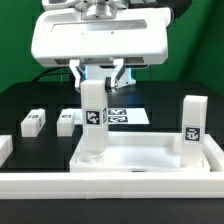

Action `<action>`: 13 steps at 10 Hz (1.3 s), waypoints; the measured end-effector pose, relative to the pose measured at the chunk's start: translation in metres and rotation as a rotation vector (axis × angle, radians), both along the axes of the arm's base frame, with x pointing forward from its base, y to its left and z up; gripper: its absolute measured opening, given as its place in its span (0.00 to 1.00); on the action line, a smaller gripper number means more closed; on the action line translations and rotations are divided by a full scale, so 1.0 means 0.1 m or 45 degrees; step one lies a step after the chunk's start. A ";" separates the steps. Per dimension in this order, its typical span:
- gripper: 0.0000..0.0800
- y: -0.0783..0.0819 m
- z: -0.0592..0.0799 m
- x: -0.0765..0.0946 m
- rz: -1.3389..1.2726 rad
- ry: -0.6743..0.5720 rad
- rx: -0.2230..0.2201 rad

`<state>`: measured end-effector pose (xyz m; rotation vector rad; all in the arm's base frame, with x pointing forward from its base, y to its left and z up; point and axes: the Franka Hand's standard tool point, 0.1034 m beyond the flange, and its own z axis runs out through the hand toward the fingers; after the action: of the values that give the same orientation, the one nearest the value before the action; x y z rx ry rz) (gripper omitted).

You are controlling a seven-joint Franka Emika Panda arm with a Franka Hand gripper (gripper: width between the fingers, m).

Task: Assemble desk

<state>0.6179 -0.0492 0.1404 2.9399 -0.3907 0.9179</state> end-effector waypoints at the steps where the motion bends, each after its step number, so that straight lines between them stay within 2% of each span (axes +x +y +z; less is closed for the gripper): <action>1: 0.36 -0.01 0.05 -0.02 -0.001 0.018 0.015; 3: 0.36 -0.03 0.15 -0.08 -0.004 0.018 0.025; 5: 0.36 -0.06 0.07 -0.12 -0.010 0.036 0.021; 9: 0.36 -0.20 0.01 -0.12 -0.025 0.054 0.015; 11: 0.36 -0.21 -0.02 -0.09 -0.026 0.049 0.009; 13: 0.36 -0.18 -0.11 -0.10 -0.021 0.064 0.007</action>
Offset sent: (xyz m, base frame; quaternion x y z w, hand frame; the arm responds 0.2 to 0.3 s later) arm -0.0193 -0.0070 0.0015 -0.0142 -0.0088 -0.0016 0.9999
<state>0.6079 -0.0673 0.1294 2.9531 -0.4155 0.8403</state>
